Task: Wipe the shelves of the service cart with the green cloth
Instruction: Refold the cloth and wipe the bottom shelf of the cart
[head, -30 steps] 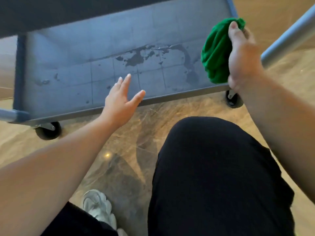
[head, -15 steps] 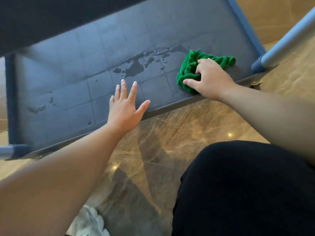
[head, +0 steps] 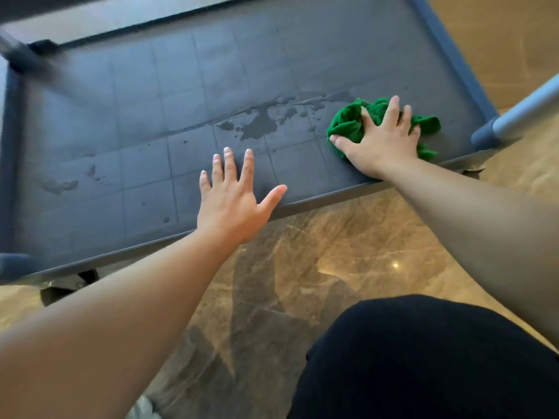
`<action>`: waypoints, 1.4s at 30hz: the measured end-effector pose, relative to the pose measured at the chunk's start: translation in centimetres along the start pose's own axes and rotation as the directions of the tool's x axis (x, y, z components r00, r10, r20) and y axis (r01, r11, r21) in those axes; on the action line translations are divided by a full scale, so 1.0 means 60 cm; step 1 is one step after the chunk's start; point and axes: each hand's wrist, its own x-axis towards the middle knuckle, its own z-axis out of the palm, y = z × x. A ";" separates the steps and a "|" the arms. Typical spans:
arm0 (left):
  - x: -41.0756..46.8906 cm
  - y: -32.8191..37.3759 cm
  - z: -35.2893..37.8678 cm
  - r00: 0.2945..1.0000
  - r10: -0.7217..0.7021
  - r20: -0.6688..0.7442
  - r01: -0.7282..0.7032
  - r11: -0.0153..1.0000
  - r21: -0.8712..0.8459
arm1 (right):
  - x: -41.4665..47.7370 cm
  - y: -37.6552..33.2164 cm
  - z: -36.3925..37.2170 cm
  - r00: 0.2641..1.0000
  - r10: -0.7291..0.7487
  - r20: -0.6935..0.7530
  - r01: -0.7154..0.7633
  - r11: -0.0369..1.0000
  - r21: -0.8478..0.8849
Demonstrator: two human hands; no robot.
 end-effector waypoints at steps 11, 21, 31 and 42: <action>0.008 -0.007 -0.005 0.985 -0.168 -0.036 0.145 0.926 -0.349 | -0.096 -0.141 0.039 0.704 -0.685 0.186 0.686 0.724 0.069; 0.006 0.002 -0.002 0.978 -0.208 -0.024 0.199 0.958 -0.204 | -0.060 0.029 -0.002 0.951 -0.301 0.074 0.300 0.953 0.028; 0.011 0.017 0.004 0.987 -0.158 -0.002 0.158 0.987 -0.015 | 0.058 0.112 -0.041 0.945 0.317 -0.073 -0.300 0.936 0.186; 0.019 0.019 0.006 0.986 -0.168 -0.006 0.168 0.985 -0.022 | -0.028 -0.104 0.021 0.898 -0.439 -0.020 0.439 0.896 0.064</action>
